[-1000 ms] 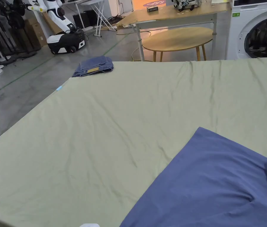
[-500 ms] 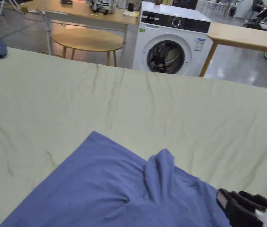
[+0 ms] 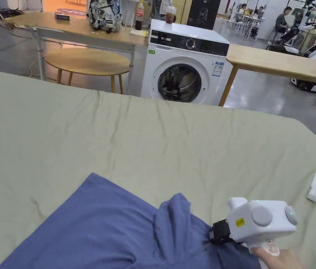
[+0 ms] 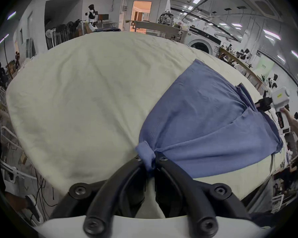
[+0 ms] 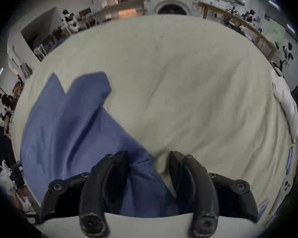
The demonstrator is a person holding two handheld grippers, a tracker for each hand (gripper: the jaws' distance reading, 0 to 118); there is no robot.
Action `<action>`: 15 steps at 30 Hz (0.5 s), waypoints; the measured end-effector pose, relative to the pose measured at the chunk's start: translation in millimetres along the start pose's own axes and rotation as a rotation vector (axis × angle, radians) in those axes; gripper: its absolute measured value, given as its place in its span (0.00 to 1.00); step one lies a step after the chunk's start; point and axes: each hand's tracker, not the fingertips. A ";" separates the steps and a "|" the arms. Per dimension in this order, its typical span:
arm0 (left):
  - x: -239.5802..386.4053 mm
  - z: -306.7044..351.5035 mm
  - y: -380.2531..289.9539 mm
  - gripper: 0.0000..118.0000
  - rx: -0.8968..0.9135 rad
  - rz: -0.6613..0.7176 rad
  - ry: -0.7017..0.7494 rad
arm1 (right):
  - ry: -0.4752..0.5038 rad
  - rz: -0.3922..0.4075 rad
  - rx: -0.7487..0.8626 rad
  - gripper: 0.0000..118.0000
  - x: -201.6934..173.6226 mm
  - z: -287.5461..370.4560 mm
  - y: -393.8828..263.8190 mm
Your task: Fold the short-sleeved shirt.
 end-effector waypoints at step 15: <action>11.9 85.0 105.9 0.02 0.395 -0.076 -0.210 | 0.022 0.068 0.570 0.01 -26.9 234.8 -10.9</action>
